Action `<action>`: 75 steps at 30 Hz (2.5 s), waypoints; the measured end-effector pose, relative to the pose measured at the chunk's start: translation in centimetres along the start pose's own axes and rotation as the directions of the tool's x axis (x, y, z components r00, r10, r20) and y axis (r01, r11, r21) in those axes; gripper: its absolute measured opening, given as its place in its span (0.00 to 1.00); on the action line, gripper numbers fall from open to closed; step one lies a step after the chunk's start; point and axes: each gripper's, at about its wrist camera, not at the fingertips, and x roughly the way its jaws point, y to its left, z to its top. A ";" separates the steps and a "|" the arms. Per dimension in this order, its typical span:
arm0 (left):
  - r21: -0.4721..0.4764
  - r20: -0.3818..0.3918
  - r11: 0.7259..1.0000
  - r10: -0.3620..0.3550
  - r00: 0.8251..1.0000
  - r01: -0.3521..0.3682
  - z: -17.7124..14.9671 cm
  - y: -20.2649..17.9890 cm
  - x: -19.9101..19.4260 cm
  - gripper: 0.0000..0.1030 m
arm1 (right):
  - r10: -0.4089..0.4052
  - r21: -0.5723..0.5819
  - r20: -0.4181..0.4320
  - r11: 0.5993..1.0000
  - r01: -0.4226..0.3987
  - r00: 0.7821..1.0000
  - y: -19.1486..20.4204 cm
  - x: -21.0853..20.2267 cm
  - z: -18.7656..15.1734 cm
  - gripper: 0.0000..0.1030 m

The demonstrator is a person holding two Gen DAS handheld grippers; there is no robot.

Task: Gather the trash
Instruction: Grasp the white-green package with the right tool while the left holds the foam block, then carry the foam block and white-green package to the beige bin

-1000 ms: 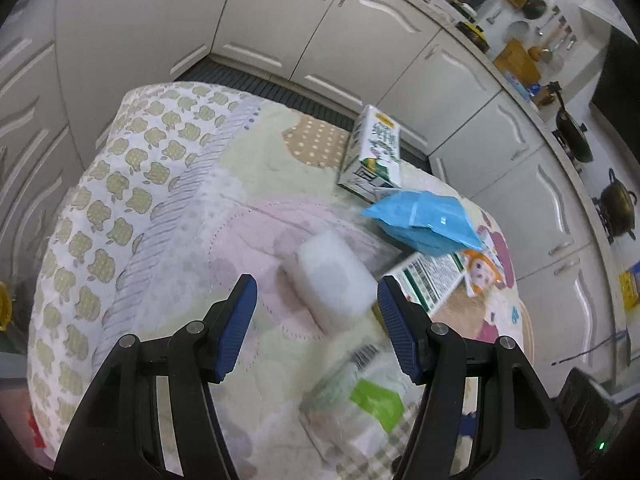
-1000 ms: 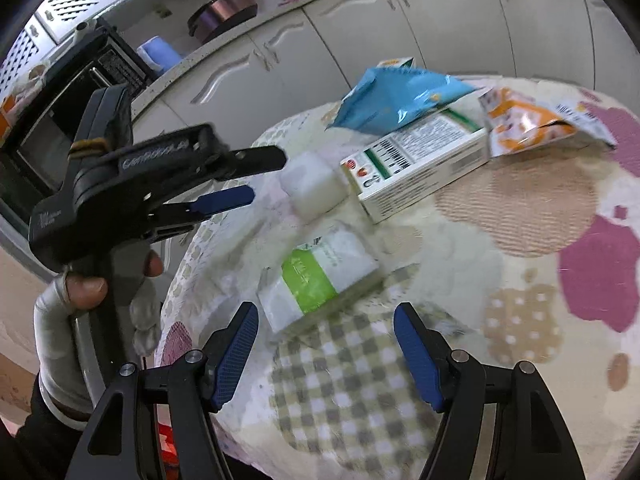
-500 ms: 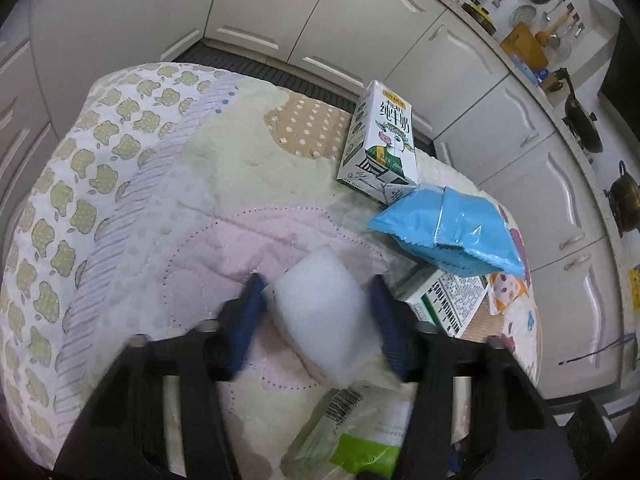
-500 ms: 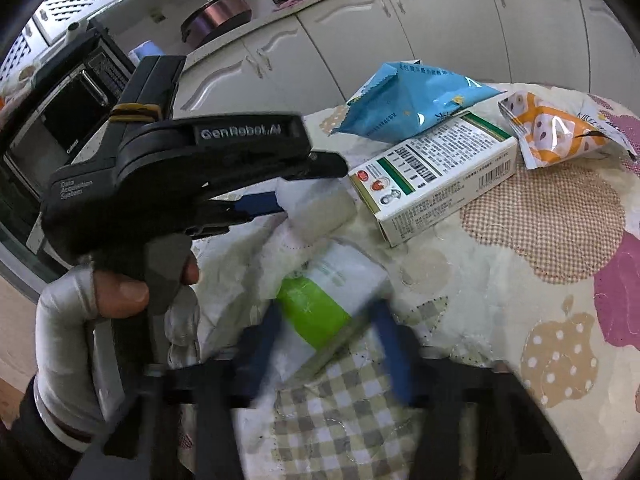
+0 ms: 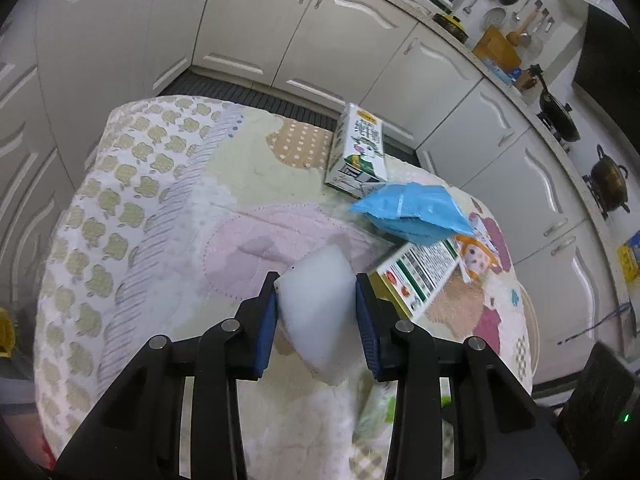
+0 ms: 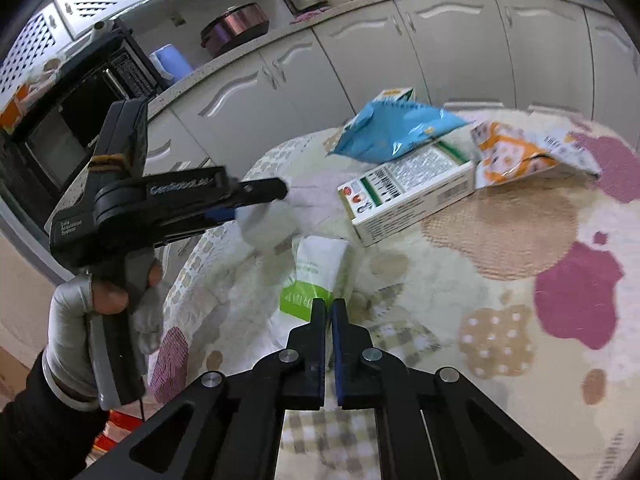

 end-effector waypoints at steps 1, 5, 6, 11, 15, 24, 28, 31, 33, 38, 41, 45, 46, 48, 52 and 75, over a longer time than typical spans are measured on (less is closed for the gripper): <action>0.011 -0.002 1.000 -0.002 1.000 0.003 -0.3 -0.1 -0.5 0.33 | -0.009 -0.008 -0.001 1.000 0.009 1.000 -0.1 -0.5 0.0 0.03; 0.042 -0.022 0.999 -0.005 1.000 0.006 -1.5 -0.3 -1.2 0.33 | -0.098 -0.023 -0.031 0.995 0.098 0.995 -2.3 -1.0 0.7 0.03; 0.047 -0.028 0.999 -0.006 1.000 0.008 -1.8 -0.3 -1.3 0.33 | -0.123 -0.015 -0.032 0.992 0.123 0.992 -2.9 -1.1 1.0 0.03; 0.066 -0.073 0.997 -0.023 0.997 0.028 -3.1 -0.9 -0.9 0.33 | -0.122 0.078 -0.023 0.989 0.124 0.992 -3.7 -1.1 0.9 0.54; 0.095 -0.110 0.995 -0.031 0.993 0.041 -4.0 -1.6 -0.6 0.33 | -0.136 0.036 -0.049 0.990 0.137 0.990 -2.2 0.6 0.5 0.59; 0.123 -0.151 0.991 -0.024 0.988 0.043 -5.1 -2.3 0.6 0.33 | -0.174 -0.036 -0.047 0.984 0.173 0.984 -2.0 2.5 0.0 0.27; 0.143 -0.130 0.988 -0.046 0.990 0.065 -5.3 -3.9 0.1 0.33 | -0.148 -0.022 0.008 0.989 0.148 0.989 -2.7 -0.1 0.5 0.26; 0.169 -0.122 0.982 -0.064 0.990 0.085 -5.4 -5.9 -0.1 0.33 | -0.136 0.002 0.049 0.991 0.136 0.989 -3.5 -2.0 0.8 0.26; 0.186 -0.119 0.978 -0.076 0.990 0.098 -5.6 -7.1 -0.1 0.33 | -0.143 0.016 0.071 0.990 0.142 0.987 -4.3 -3.3 0.8 0.26; 0.233 -0.117 0.964 -0.100 0.988 0.125 -6.0 -10.8 0.6 0.33 | -0.179 0.054 0.103 0.983 0.174 0.978 -6.1 -6.0 0.4 0.26; 0.261 -0.123 0.956 -0.108 0.987 0.137 -6.5 -12.9 1.2 0.33 | -0.202 0.075 0.121 0.978 0.194 0.972 -7.8 -8.1 0.1 0.26; 0.290 -0.129 0.945 -0.117 0.985 0.151 -7.0 -15.8 2.1 0.33 | -0.227 0.092 0.143 0.972 0.216 0.963 -9.7 -10.3 -0.2 0.26; 0.301 -0.129 0.941 -0.118 0.985 0.152 -7.1 -16.7 2.4 0.33 | -0.231 0.095 0.147 0.971 0.219 0.962 -10.1 -10.7 -0.3 0.26; 0.318 -0.131 0.935 -0.118 0.984 0.154 -7.4 -17.9 2.8 0.33 | -0.245 0.110 0.160 0.967 0.230 0.956 -11.3 -11.8 -0.5 0.26; 0.370 -0.157 0.913 -0.122 0.980 0.173 -7.9 -21.2 4.0 0.33 | -0.281 0.155 0.187 0.955 0.254 0.941 -13.4 -14.0 -1.1 0.26; 0.484 -0.222 0.834 -0.177 0.959 0.266 -9.5 -33.5 8.6 0.33 | -0.460 0.369 0.208 0.854 0.366 0.863 -22.9 -22.8 -5.4 0.26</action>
